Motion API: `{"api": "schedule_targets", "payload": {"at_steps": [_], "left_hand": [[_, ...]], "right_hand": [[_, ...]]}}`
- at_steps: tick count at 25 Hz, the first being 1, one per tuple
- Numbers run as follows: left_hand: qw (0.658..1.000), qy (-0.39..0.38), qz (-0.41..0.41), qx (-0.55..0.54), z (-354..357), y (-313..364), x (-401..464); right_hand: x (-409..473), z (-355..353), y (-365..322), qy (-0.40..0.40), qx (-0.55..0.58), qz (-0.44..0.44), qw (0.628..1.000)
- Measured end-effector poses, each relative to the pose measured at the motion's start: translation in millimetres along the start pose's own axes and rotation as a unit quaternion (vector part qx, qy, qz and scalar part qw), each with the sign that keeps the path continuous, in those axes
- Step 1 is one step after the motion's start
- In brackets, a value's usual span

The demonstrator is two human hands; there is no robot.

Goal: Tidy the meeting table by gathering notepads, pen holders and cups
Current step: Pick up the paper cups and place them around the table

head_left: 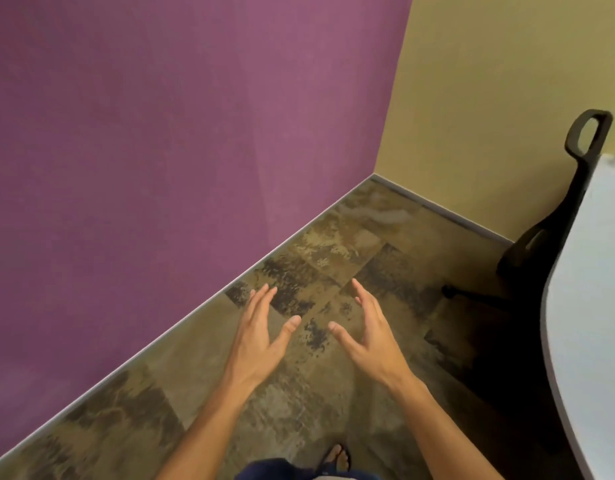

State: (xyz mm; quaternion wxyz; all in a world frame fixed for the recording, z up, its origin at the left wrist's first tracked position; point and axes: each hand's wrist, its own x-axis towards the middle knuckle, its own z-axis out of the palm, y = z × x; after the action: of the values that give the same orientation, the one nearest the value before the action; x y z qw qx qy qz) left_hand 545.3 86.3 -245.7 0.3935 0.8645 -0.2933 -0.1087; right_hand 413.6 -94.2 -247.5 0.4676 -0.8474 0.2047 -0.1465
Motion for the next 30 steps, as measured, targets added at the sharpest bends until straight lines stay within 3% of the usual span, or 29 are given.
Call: {"api": "schedule_targets", "payload": {"at_steps": [7, 19, 30], "left_hand": [[0.998, -0.054, 0.017, -0.028, 55, 34, 189], [0.973, -0.153, 0.168, -0.051, 130, 96, 542], [0.956, -0.213, 0.198, -0.032, 298, 221, 764]], "right_hand": [[147, -66, 58, 0.078, -0.009, 0.066, 0.995], [423, -149, 111, 0.217, 0.039, 0.156, 0.963], [601, -325, 248, 0.268, 0.012, 0.175, 0.947]]}}
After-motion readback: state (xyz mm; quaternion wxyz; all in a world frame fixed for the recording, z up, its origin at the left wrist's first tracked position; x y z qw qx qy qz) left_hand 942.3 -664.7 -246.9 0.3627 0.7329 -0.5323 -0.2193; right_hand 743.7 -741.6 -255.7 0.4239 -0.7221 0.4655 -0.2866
